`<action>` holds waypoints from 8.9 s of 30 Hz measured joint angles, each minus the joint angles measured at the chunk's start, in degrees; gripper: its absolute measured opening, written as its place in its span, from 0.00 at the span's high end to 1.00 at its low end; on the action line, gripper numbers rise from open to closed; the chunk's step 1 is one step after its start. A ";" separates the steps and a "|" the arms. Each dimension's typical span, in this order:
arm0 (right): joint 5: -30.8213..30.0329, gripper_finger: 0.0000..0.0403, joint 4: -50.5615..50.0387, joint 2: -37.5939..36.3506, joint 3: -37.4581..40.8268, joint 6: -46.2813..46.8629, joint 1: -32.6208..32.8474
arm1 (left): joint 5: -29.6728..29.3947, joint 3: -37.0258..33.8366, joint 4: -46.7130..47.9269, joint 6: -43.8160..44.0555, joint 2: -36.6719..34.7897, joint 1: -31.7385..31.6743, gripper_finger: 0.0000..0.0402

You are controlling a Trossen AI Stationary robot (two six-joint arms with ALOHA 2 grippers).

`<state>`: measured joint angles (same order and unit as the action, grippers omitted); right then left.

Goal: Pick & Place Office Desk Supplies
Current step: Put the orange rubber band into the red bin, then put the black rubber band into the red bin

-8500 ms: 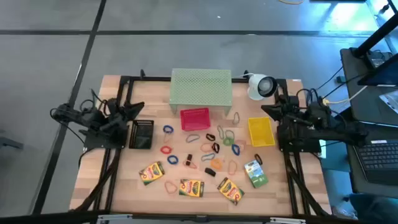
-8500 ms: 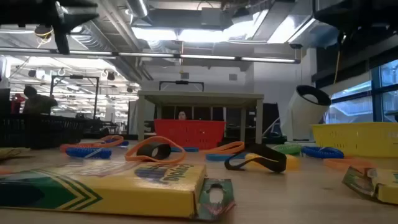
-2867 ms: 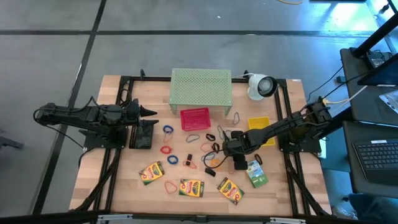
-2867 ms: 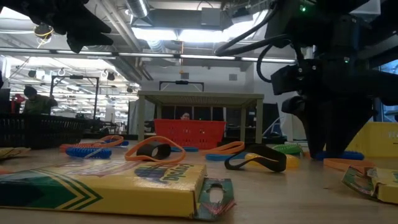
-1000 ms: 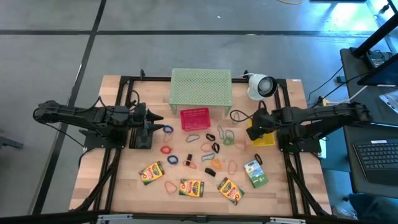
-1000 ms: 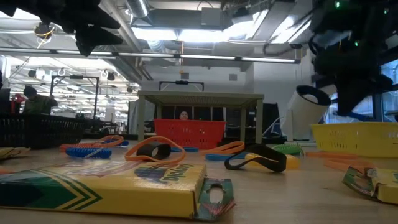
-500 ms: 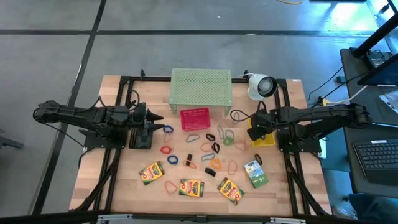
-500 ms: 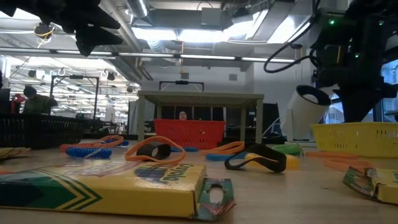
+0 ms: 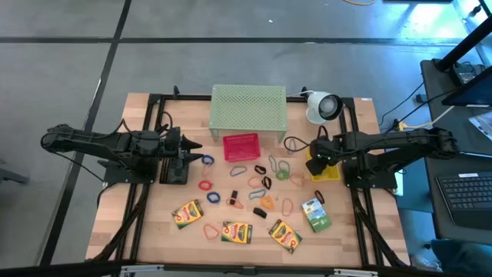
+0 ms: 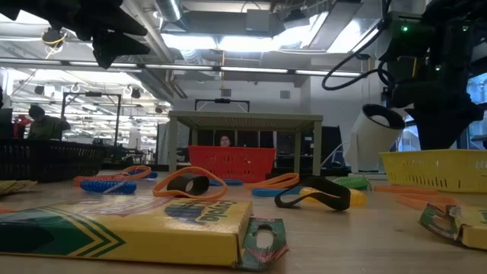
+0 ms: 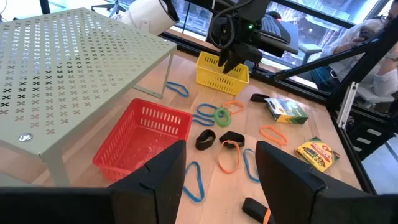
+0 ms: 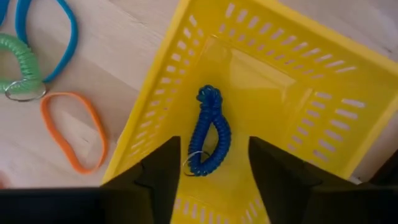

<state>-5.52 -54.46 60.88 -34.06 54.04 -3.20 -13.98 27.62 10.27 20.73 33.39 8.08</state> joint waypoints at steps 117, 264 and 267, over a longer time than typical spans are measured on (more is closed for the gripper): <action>7.85 1.00 19.91 7.71 -12.83 -8.69 7.86 | 1.64 0.00 -0.24 1.11 0.41 0.00 0.52; -4.77 0.66 31.90 43.06 -28.26 -30.67 8.20 | 9.22 5.29 -5.20 1.57 7.97 -5.55 0.52; -5.44 0.66 32.75 43.99 -28.20 -30.66 8.20 | 9.20 5.27 -5.28 1.57 7.96 -5.55 0.52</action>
<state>-10.96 -21.71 104.87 -62.27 23.38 4.99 -4.78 32.88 4.99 22.31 41.34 2.52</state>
